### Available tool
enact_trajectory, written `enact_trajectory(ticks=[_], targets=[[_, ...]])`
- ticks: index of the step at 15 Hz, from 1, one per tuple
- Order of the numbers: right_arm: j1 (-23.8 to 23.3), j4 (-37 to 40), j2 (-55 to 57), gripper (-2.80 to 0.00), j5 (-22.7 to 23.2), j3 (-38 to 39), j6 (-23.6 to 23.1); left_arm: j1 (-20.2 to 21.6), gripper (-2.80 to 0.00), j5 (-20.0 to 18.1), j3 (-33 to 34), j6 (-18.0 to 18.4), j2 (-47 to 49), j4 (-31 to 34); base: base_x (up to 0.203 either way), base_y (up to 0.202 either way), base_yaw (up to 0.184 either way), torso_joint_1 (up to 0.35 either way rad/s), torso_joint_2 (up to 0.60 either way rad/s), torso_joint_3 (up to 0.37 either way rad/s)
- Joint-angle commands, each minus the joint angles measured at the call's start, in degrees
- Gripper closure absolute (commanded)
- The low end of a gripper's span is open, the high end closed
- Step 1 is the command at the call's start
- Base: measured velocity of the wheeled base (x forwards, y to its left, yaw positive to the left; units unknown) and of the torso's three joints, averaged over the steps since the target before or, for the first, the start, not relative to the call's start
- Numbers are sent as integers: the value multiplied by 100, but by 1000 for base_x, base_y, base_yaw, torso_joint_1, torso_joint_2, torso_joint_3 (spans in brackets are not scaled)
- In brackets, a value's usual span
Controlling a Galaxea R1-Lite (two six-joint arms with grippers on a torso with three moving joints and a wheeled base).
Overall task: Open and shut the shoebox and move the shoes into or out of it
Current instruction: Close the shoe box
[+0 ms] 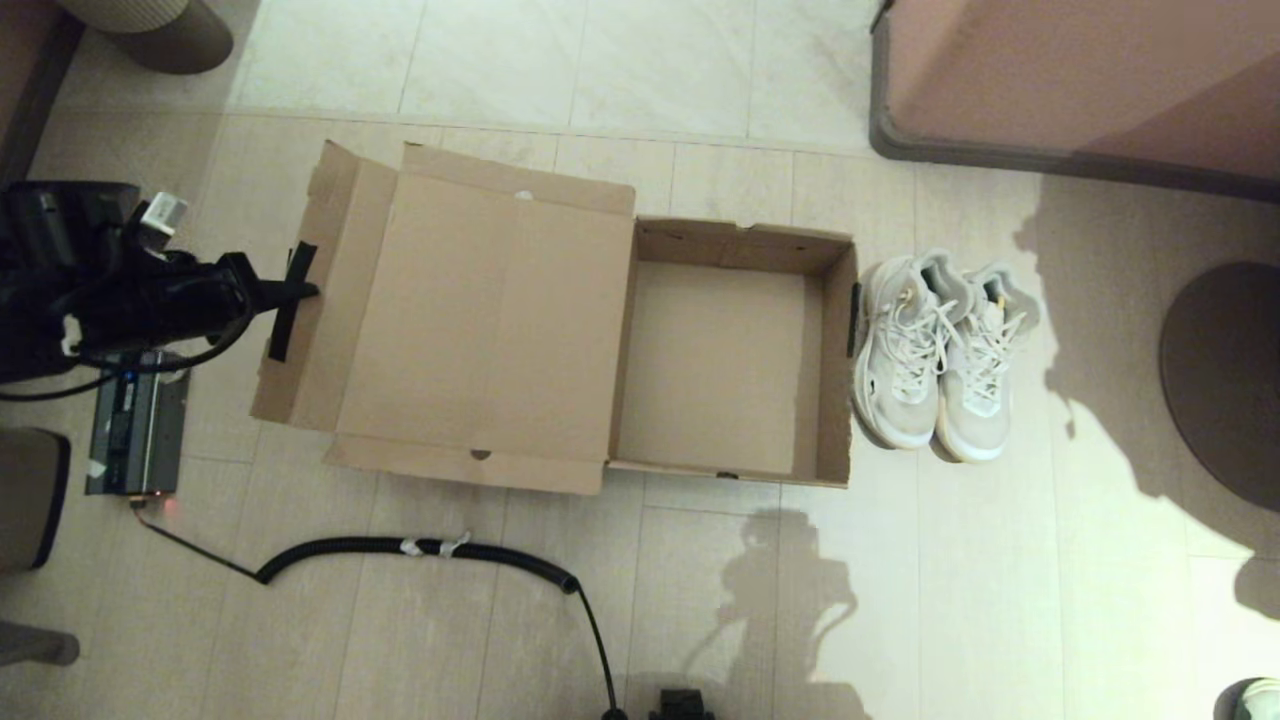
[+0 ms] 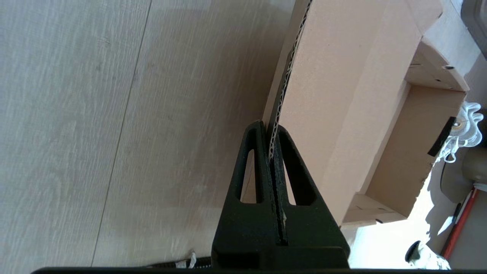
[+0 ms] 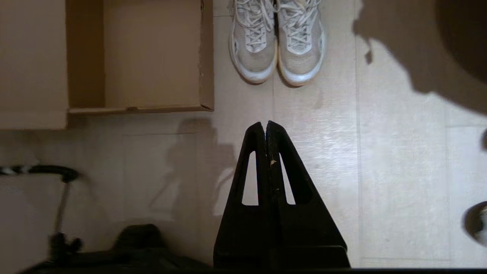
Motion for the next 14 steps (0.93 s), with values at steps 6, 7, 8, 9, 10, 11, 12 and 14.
enact_trajectory(ticks=[6,7,8,9,10,11,12,14], targets=[[23,-2106,5978,0,61,-1689,1339,1,0,-101,1,14,-431,366,0,0,0,0,0,0],[27,-2678,6761,0,56,-1855,1439,10,0,-127,2,14,-436,404,0,0,0,0,0,0],[30,-3130,7434,0,59,-2029,1521,10,0,-127,11,17,-436,404,0,0,0,0,0,0],[33,-3516,8080,0,67,-2244,1611,10,0,-127,11,22,-435,404,0,0,0,0,0,0],[35,-3806,8664,0,76,-2512,1685,4,0,-127,26,62,-433,404,0,0,0,0,0,0],[37,-4070,9180,0,81,-2836,1742,1,0,-127,37,137,-426,414,0,0,0,0,0,0],[39,-4416,9693,0,87,-3201,1790,-7,0,-127,29,146,-418,454,0,0,0,0,0,0],[77,-5357,10614,0,160,-3835,1846,-59,0,-127,-18,146,-441,483,0,0,0,0,0,0]])
